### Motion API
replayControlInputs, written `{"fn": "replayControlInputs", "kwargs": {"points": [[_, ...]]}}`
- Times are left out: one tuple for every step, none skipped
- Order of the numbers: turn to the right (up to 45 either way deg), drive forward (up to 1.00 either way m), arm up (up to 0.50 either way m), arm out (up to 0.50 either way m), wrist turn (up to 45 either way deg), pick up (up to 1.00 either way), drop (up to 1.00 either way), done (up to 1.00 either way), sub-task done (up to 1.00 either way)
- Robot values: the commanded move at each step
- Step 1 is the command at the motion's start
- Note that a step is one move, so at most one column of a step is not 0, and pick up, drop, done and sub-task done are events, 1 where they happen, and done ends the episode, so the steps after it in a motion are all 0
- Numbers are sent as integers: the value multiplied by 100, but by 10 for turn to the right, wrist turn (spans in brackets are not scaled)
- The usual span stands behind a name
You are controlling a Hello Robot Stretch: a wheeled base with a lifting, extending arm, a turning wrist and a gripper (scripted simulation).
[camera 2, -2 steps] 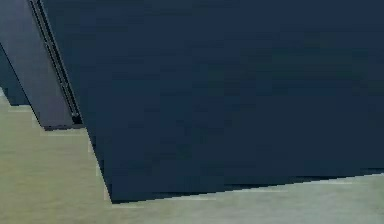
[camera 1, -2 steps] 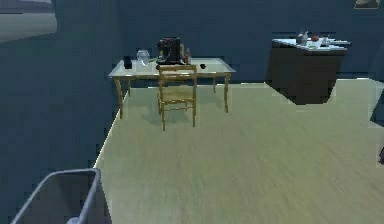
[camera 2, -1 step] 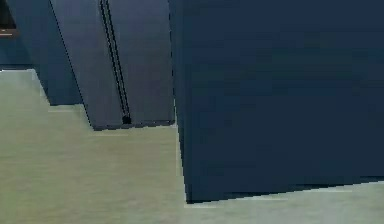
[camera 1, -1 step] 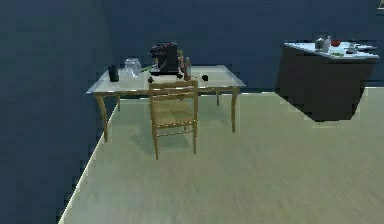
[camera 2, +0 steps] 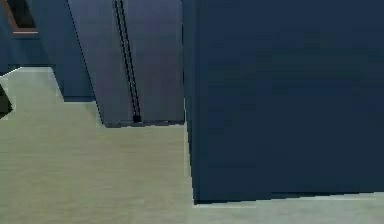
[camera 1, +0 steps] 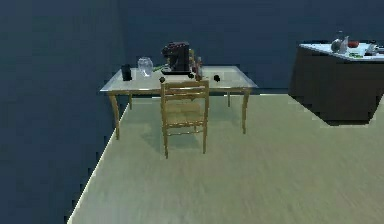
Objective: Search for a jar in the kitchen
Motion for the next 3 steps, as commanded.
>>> {"fn": "replayControlInputs", "kwargs": {"points": [[0,65,0,0,0,0,0,0,0],[-330,0,0,0,0,0,0,0,0],[0,80,0,0,0,0,0,0,0]]}}
